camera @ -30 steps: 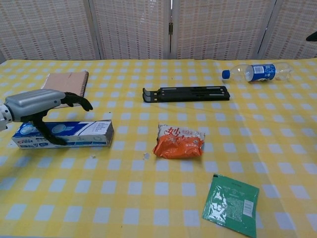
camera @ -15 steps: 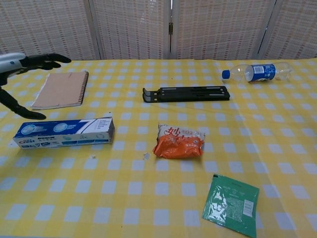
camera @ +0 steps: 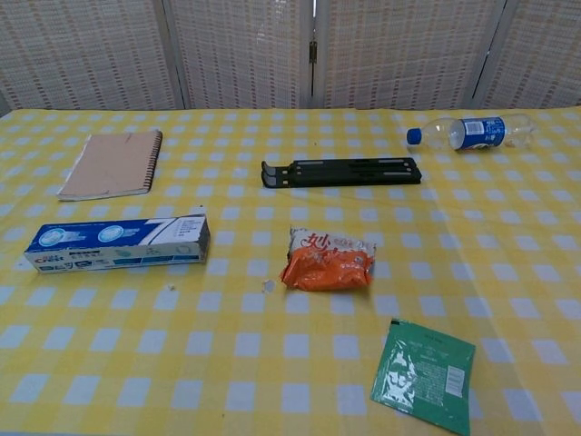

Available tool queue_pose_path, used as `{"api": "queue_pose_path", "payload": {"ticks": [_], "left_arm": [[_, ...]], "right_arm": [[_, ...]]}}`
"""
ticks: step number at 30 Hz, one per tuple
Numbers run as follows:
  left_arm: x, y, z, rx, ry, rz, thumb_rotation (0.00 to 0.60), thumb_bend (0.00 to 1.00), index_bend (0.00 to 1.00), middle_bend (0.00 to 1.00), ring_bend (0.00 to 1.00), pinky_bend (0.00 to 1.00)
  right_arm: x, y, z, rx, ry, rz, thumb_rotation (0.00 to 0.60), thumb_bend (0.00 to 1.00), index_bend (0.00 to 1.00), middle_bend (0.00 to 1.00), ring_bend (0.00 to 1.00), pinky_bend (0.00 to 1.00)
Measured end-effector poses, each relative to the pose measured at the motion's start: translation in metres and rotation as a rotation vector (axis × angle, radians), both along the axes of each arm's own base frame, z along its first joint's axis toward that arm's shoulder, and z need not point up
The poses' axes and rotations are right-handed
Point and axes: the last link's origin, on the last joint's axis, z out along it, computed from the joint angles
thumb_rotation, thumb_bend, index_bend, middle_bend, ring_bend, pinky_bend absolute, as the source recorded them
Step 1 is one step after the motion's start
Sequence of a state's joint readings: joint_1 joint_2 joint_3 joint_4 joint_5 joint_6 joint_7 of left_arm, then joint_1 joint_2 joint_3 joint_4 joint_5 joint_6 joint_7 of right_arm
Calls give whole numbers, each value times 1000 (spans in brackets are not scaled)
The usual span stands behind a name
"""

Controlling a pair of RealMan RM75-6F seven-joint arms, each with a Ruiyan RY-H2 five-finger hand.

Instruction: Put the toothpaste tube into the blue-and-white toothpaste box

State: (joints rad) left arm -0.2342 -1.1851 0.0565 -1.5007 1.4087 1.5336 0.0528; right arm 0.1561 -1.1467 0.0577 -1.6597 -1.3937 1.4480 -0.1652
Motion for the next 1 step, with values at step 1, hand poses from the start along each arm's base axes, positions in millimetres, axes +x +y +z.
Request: {"api": "queue_pose_path", "payload": {"ticks": [1], "left_arm": [[2,-7,3,30,1,-8,600,147,72,12,0,0]], "right_arm": [[0,3,2,-17,6,6,600,392,0,0,0,0]]}}
